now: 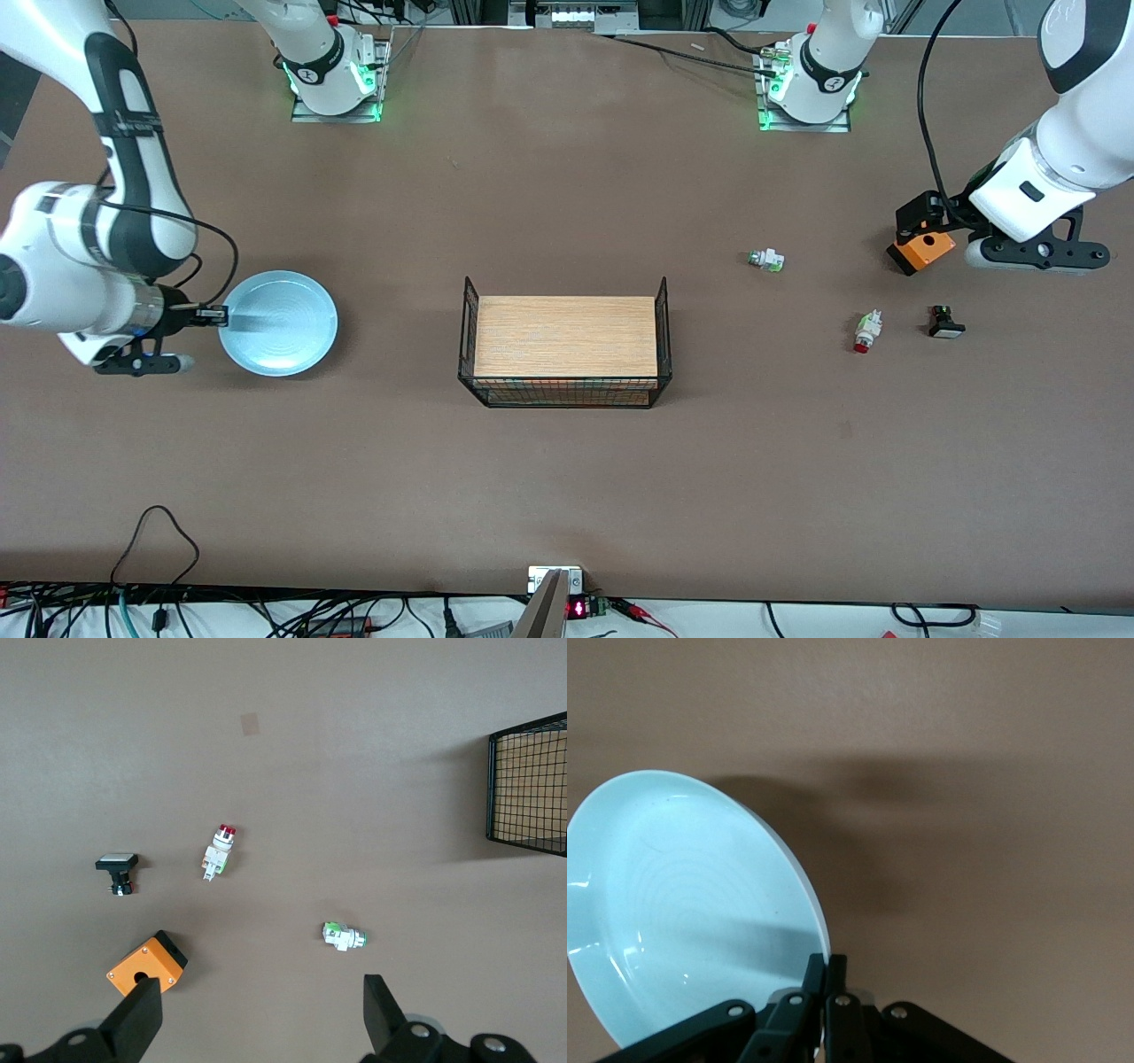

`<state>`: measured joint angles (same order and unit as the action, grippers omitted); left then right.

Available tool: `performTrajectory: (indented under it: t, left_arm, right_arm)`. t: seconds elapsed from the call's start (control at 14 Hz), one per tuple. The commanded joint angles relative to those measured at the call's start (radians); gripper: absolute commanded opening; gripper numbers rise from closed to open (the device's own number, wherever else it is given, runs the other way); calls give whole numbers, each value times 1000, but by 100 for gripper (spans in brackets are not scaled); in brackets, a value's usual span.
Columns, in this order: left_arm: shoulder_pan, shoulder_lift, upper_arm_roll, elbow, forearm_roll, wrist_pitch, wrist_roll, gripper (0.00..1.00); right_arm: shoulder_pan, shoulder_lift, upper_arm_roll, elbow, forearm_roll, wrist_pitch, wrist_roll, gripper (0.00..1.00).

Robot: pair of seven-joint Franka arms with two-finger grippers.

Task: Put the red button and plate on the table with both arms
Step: 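Lower the blue plate onto the table and open the right gripper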

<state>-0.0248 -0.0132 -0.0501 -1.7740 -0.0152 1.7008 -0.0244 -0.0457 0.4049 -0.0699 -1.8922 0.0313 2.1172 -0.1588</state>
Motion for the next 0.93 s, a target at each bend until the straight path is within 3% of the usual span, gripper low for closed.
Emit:
performTrajectory:
  t: [0.0, 0.21, 0.36, 0.5, 0.86]
  left_arm:
    - [6, 10, -4, 30, 20, -27, 20, 100]
    - [9, 10, -4, 30, 18, -29, 20, 100]
    - [9, 10, -4, 30, 18, -29, 20, 100]
    - [11, 10, -4, 30, 18, -29, 21, 100]
    - [11, 10, -2, 30, 18, -29, 21, 100]
  right_arm:
    - [-28, -57, 18, -177, -7, 168, -63, 0]
    - [-51, -52, 19, -254, -7, 288, -178, 4]
    - [-51, -73, 19, -249, -1, 267, -163, 100]
    - [-45, -115, 33, -220, 4, 213, -98, 100]
    - [-26, -208, 136, -89, 1, 29, 128, 100]
